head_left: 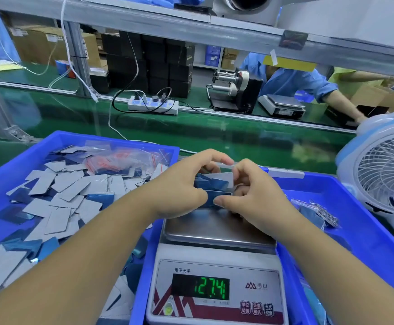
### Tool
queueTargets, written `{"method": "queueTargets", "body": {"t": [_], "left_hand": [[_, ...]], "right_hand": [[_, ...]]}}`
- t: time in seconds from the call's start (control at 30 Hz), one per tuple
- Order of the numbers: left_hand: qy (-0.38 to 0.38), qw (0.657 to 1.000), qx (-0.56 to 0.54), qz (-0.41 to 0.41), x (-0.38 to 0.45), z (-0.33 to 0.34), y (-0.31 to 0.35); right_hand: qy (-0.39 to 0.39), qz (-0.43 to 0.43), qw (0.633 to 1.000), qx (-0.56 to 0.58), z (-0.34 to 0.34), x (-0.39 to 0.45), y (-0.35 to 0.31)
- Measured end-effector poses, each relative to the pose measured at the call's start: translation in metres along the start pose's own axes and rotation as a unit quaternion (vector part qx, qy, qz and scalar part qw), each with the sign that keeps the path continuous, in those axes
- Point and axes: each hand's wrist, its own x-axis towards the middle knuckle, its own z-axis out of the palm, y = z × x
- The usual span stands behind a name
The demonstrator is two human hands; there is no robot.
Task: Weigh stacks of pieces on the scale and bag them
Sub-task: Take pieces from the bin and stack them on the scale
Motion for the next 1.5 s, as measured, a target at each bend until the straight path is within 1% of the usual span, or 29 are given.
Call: {"method": "queueTargets", "body": {"t": [0.13, 0.3, 0.37, 0.5, 0.6, 0.67, 0.7, 0.77, 0.87, 0.93, 1.03, 1.2, 1.3, 1.4, 1.43, 1.5], "left_hand": [[0.005, 0.997, -0.069, 0.022, 0.002, 0.015, 0.003], [0.045, 0.997, -0.036, 0.046, 0.005, 0.025, 0.005], [0.054, 0.998, -0.028, 0.03, 0.008, 0.022, 0.001], [0.029, 0.999, -0.02, 0.001, 0.009, 0.019, -0.006], [0.054, 0.997, -0.063, 0.001, 0.01, 0.01, -0.005], [0.072, 0.991, -0.108, -0.013, 0.01, 0.0, -0.007], [0.072, 0.991, -0.113, -0.026, 0.009, -0.004, -0.009], [0.054, 0.995, -0.065, -0.051, 0.007, -0.008, -0.012], [0.045, 0.996, 0.069, -0.042, 0.006, -0.007, -0.015], [0.065, 0.994, 0.086, -0.025, 0.007, -0.005, -0.017], [0.079, 0.995, 0.055, -0.026, 0.008, -0.009, -0.017], [0.075, 0.991, -0.027, -0.107, 0.007, -0.028, -0.023], [0.105, 0.985, -0.006, -0.135, 0.005, -0.039, -0.028], [0.116, 0.984, 0.012, -0.134, 0.003, -0.046, -0.028], [0.119, 0.985, -0.001, -0.128, 0.002, -0.046, -0.026], [0.128, 0.983, -0.067, -0.112, 0.002, -0.043, -0.022]], "right_hand": [[-0.009, -0.017, 1.0, -0.006, 0.005, -0.002, -0.004], [0.0, -0.039, 0.999, -0.024, 0.002, -0.002, -0.002], [-0.01, -0.038, 0.997, -0.063, 0.001, 0.0, -0.001], [-0.024, -0.067, 0.99, -0.118, 0.005, -0.001, -0.003], [0.004, -0.079, 0.989, -0.126, 0.003, 0.0, -0.003], [0.028, -0.063, 0.991, -0.111, -0.003, 0.001, -0.001], [0.029, -0.054, 0.993, -0.097, -0.006, 0.002, 0.0], [0.011, -0.038, 0.994, -0.098, -0.006, 0.002, 0.0], [-0.009, -0.02, 0.991, -0.133, -0.002, 0.001, 0.002], [-0.003, -0.024, 0.991, -0.13, -0.001, 0.002, 0.002], [-0.004, -0.029, 0.992, -0.12, -0.002, 0.001, 0.002], [-0.006, -0.038, 0.991, -0.127, -0.003, 0.0, 0.002], [-0.011, -0.027, 0.992, -0.122, -0.005, 0.0, 0.003], [0.011, -0.017, 0.991, -0.135, -0.009, 0.002, 0.007], [0.024, -0.009, 0.991, -0.133, -0.011, 0.003, 0.008], [0.049, 0.009, 0.993, -0.109, -0.015, 0.006, 0.011]]}}
